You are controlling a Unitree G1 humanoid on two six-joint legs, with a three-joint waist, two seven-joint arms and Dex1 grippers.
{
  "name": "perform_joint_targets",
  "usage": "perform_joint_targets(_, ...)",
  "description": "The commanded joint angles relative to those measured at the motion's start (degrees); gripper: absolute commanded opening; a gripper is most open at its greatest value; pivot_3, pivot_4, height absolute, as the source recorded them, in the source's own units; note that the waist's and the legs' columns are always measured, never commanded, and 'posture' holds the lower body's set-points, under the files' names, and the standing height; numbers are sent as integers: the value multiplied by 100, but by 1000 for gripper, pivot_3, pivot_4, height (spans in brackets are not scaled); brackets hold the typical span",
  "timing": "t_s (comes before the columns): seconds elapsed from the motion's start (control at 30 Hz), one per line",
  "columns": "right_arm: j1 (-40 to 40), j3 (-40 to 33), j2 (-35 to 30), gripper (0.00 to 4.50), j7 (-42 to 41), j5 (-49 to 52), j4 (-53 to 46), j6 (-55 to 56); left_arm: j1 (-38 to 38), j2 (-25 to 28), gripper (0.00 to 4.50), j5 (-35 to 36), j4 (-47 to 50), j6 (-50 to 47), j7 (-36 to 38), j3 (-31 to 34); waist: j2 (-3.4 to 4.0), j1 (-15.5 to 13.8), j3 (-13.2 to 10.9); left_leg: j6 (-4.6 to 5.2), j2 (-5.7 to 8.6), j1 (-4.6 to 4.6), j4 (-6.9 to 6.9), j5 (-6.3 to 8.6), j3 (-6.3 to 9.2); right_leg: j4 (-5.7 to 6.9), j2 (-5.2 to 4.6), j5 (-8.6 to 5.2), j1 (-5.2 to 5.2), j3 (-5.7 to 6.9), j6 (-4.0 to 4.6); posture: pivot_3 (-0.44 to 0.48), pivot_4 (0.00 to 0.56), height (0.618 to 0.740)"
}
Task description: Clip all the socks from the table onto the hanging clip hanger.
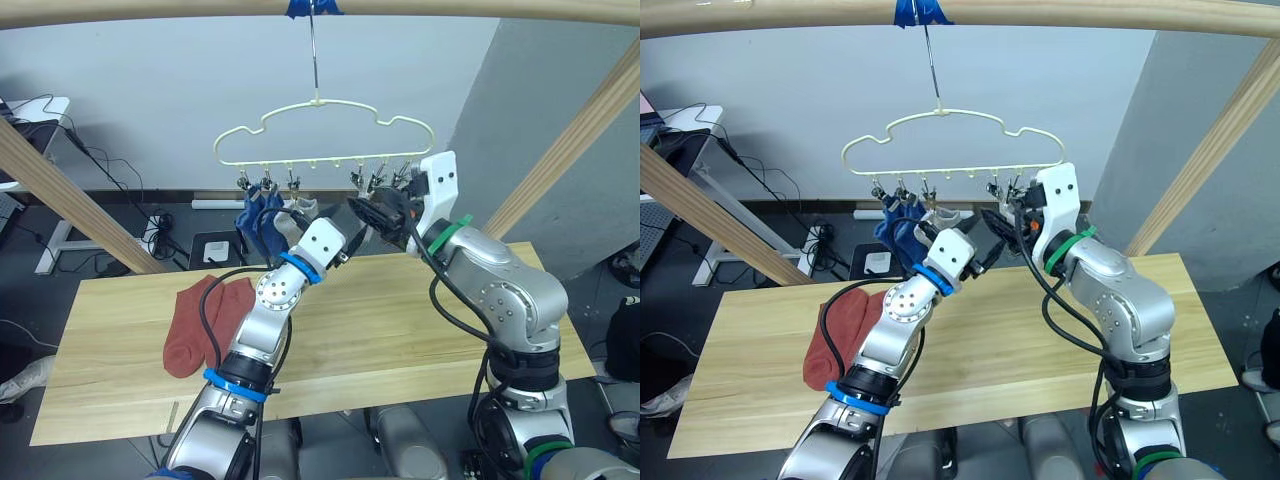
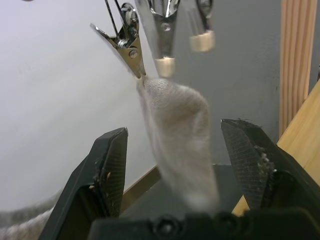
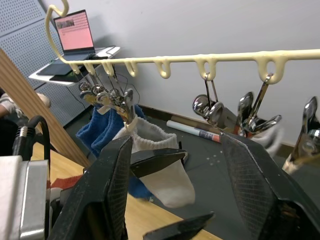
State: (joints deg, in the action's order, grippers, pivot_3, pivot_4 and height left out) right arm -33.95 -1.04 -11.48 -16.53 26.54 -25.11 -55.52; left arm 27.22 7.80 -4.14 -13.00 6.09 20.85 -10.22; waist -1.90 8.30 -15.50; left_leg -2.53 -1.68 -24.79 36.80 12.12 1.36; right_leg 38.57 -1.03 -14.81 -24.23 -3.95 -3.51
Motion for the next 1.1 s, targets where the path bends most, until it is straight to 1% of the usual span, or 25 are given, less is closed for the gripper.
perform_joint_targets(0.03, 116, 48, -275, 2904, -146, 7, -407, 146, -119, 144, 3171, 321, 577, -88, 273, 137, 0, 0, 0, 0, 0, 0, -2, 0, 0, -2, 0, 0, 0, 0, 0, -212, 257, 740)
perform_joint_targets(0.13, 268, 217, -522, 2904, -63, -357, -471, 516, -275, 514, 3171, 919, 1232, -532, 985, 249, 0, 8, 0, 0, -1, 0, -5, 0, -1, -3, 0, 0, -2, -1, 0, -212, 256, 740)
perform_joint_targets(0.2, 318, 271, -567, 2904, 3, -490, -439, 672, -340, 713, 3171, 1189, 1541, -793, 1296, 287, 0, 8, 0, 0, -3, 0, -7, 0, -1, -3, 1, -1, -2, 0, 0, -211, 255, 740)
perform_joint_targets(0.3, 366, 326, -550, 2904, 145, -742, -299, 950, -480, 1306, 3171, 1658, 2177, -1292, 1936, 419, 0, 17, 0, 0, -3, 0, -6, 0, -2, -4, 1, -1, -2, -2, 0, -204, 254, 740)
perform_joint_targets(0.4, 373, 320, -467, 2288, 239, -854, -175, 1060, -505, 1668, 3217, 2047, 2575, -1766, 2199, 586, 0, 4, 0, 0, -3, 1, -6, 0, -1, -5, 0, -1, -2, -1, 0, -196, 253, 740)
perform_joint_targets(0.5, 333, 345, -407, 1282, 280, -935, -31, 1136, -512, 1931, 3217, 2359, 2869, -2157, 2381, 708, 0, 0, 0, 0, -3, 0, -5, 0, -2, -6, 0, -1, -2, -2, 0, -188, 251, 740)
perform_joint_targets(0.6, 252, 372, -317, 1282, 376, -1097, 197, 1221, -466, 2111, 3217, 2548, 3100, -2450, 2444, 811, 0, -14, 0, 0, -3, 0, -6, 0, -2, -11, 0, -1, -2, -2, 0, -181, 250, 740)
perform_joint_targets(0.73, 170, 363, -264, 1282, 468, -1237, 447, 1295, -380, 2164, 3217, 2591, 3180, -2580, 2381, 824, 0, -29, 0, 0, -4, 0, -7, 0, -1, -12, 0, -1, -2, -1, 0, -173, 247, 740)
perform_joint_targets(1.07, 78, 340, -140, 1282, 484, -1331, 695, 1468, -334, 2147, 3217, 2450, 3056, -2451, 2387, 779, 0, -32, 0, 0, -3, 0, -7, 0, -3, -11, 0, -1, -2, -3, 1, -169, 236, 740)
perform_joint_targets(1.1, 77, 335, -125, 1643, 487, -1339, 707, 1488, -335, 2144, 3217, 2428, 3031, -2422, 2388, 768, 0, -32, 0, 0, -3, 0, -7, 0, -3, -12, 0, -1, -2, -3, 1, -169, 237, 740)
